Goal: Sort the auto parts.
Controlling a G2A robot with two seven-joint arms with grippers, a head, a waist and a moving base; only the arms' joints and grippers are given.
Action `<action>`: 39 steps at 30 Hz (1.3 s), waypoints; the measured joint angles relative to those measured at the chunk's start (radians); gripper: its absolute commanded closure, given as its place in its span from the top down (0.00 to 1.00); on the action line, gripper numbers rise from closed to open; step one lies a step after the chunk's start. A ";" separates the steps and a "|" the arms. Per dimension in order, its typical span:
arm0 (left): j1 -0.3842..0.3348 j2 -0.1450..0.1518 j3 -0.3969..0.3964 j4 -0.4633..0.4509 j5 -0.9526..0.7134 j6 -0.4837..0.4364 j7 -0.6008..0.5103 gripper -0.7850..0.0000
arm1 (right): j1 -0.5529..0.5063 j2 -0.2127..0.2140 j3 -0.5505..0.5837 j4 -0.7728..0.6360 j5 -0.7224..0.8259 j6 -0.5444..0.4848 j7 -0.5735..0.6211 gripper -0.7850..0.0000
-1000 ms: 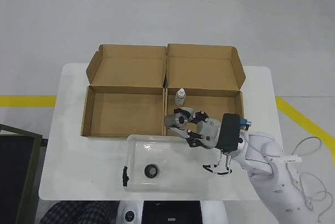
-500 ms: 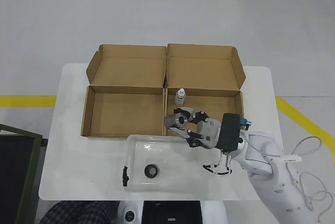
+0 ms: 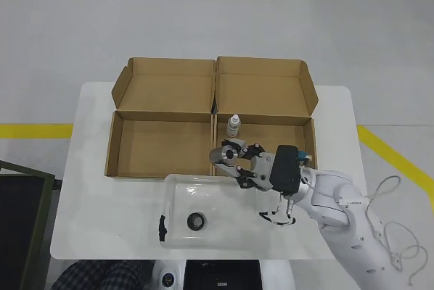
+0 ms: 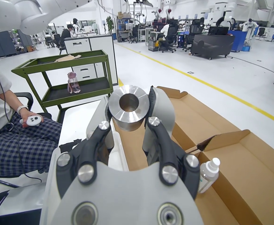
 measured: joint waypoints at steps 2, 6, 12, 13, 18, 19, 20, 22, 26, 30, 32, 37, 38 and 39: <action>0.000 0.000 0.000 0.000 0.000 0.000 0.000 1.00 | 0.020 -0.004 -0.021 0.025 -0.003 0.009 0.017 0.00; 0.000 0.000 0.000 0.000 0.000 0.000 0.000 1.00 | 0.065 -0.012 -0.064 0.080 -0.012 0.027 0.042 0.00; 0.000 0.000 0.000 0.000 0.000 0.000 0.000 1.00 | 0.148 -0.032 -0.142 0.162 -0.046 0.073 0.065 0.00; 0.000 0.000 0.000 0.000 0.000 0.000 0.000 1.00 | 0.160 -0.036 -0.154 0.174 -0.049 0.078 0.065 0.00; 0.000 0.000 0.000 0.000 0.000 0.000 0.000 1.00 | 0.232 -0.056 -0.214 0.248 -0.061 0.106 0.066 0.00; 0.000 0.000 0.000 0.000 0.000 0.000 0.000 1.00 | 0.245 -0.060 -0.224 0.260 -0.063 0.114 0.067 0.00; 0.000 0.000 0.000 0.000 0.000 0.000 0.000 1.00 | 0.261 -0.066 -0.238 0.275 -0.063 0.124 0.070 0.00; 0.000 0.000 0.000 0.000 0.000 0.000 0.000 1.00 | 0.287 -0.075 -0.259 0.297 -0.061 0.140 0.078 0.00; 0.000 0.000 0.000 0.000 0.000 0.000 0.000 1.00 | 0.359 -0.098 -0.312 0.353 -0.059 0.164 0.105 0.00; 0.000 0.000 0.000 0.000 0.000 0.000 0.000 1.00 | 0.432 -0.124 -0.360 0.423 -0.059 0.199 0.142 0.00; 0.000 0.000 0.000 0.000 0.000 0.000 0.000 1.00 | 0.470 -0.138 -0.384 0.458 -0.062 0.224 0.173 0.00; 0.000 0.000 0.000 0.000 0.000 0.000 0.000 1.00 | 0.541 -0.168 -0.432 0.528 -0.059 0.264 0.242 0.00; 0.000 0.000 0.000 0.000 0.000 0.000 0.000 1.00 | 0.556 -0.175 -0.443 0.546 -0.058 0.273 0.255 0.00; 0.000 0.000 0.000 0.000 0.000 0.000 0.000 1.00 | 0.565 -0.181 -0.450 0.559 -0.057 0.280 0.262 0.00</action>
